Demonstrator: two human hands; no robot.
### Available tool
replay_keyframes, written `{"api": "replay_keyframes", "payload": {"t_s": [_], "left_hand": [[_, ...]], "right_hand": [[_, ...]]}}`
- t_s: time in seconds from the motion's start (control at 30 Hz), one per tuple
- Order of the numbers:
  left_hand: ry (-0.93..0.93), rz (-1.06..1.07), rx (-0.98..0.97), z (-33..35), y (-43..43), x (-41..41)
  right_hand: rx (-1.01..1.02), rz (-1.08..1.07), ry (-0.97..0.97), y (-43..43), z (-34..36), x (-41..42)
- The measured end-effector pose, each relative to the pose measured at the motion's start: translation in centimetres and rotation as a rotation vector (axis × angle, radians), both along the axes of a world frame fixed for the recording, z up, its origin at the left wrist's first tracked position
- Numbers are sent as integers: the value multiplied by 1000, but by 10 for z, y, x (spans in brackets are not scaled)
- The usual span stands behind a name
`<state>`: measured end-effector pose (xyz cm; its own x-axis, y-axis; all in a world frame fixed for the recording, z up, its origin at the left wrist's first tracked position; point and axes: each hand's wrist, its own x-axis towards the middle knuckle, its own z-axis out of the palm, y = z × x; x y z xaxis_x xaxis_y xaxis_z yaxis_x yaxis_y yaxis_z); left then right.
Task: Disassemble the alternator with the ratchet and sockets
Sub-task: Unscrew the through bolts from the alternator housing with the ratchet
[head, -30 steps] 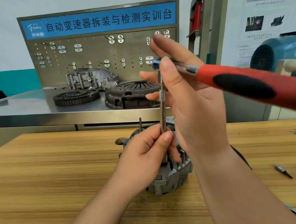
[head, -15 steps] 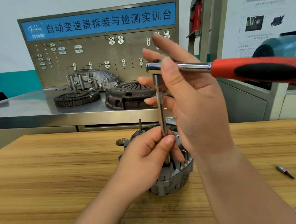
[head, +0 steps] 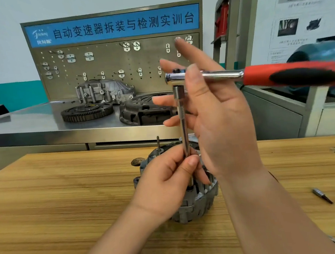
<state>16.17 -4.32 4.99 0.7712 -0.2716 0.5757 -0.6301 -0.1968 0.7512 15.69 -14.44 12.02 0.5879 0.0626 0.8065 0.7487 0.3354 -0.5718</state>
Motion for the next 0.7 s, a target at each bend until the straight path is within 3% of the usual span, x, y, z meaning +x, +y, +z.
{"api": "replay_keyframes", "payload": {"t_s": [0.1,0.27,0.37,0.57,0.7], "left_hand": [[5,19,-6,-2,-2,-1],[76,-135,-27,1,4,-2],[68,-138,13,2,5,-2],[27,-19,26,0,3,1],[51,-12,8,1,3,-3]], "right_hand": [[-60,-70,-121,2,-1,1],[71,175,134,3,-4,4],[72,195,201,0,-5,5],[4,-23,-47,6,-3,1],[51,93,67,8,-4,2]]}}
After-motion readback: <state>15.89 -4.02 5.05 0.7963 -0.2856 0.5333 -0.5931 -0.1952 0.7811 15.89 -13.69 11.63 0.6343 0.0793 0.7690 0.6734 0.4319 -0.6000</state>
